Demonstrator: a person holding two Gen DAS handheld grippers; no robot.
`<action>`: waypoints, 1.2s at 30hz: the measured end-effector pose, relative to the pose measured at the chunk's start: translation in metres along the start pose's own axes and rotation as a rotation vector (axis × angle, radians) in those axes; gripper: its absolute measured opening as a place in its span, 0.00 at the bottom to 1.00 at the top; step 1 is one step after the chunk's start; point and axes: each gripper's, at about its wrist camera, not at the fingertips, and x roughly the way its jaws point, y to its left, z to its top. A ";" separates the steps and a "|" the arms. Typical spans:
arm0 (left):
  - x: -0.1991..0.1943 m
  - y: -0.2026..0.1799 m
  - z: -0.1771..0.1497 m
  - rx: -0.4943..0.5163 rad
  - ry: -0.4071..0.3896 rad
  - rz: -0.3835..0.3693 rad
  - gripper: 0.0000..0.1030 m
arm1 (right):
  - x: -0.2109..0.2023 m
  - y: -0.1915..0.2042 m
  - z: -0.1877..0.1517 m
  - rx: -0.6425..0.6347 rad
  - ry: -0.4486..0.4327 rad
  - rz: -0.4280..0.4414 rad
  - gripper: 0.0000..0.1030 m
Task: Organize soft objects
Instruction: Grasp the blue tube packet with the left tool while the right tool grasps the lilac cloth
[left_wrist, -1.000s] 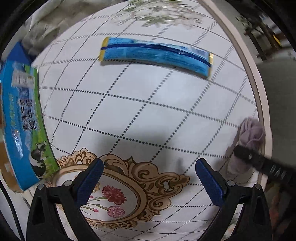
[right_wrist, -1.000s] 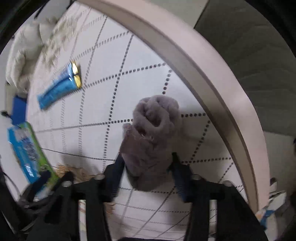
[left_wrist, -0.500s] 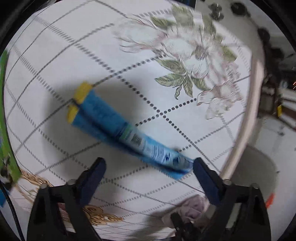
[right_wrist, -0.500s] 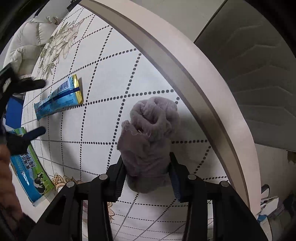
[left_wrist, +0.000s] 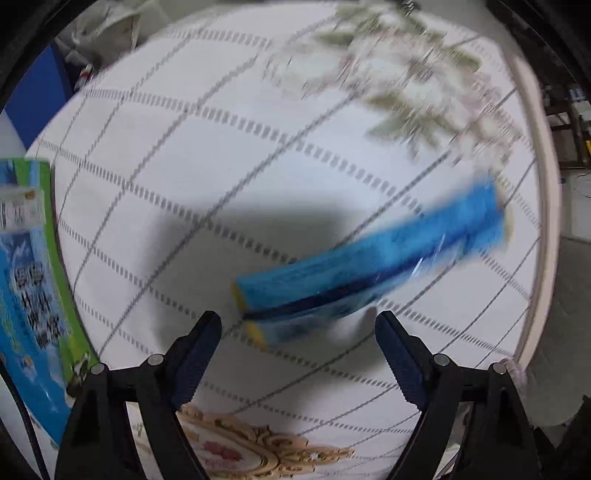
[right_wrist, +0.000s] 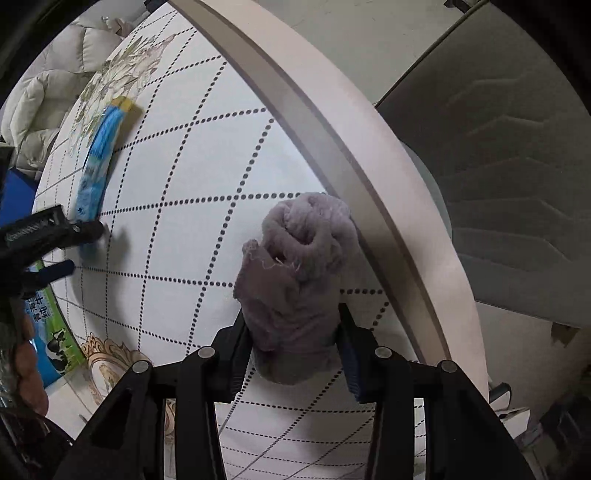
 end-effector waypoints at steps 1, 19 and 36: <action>-0.002 -0.006 0.002 0.026 -0.020 0.007 0.83 | 0.001 0.000 0.001 0.002 0.002 0.000 0.44; -0.003 -0.112 -0.005 0.622 -0.122 0.282 0.85 | 0.021 0.010 0.003 -0.056 0.043 -0.026 0.45; -0.054 0.018 -0.060 0.176 -0.152 -0.147 0.14 | -0.025 0.073 -0.038 -0.146 -0.046 0.076 0.38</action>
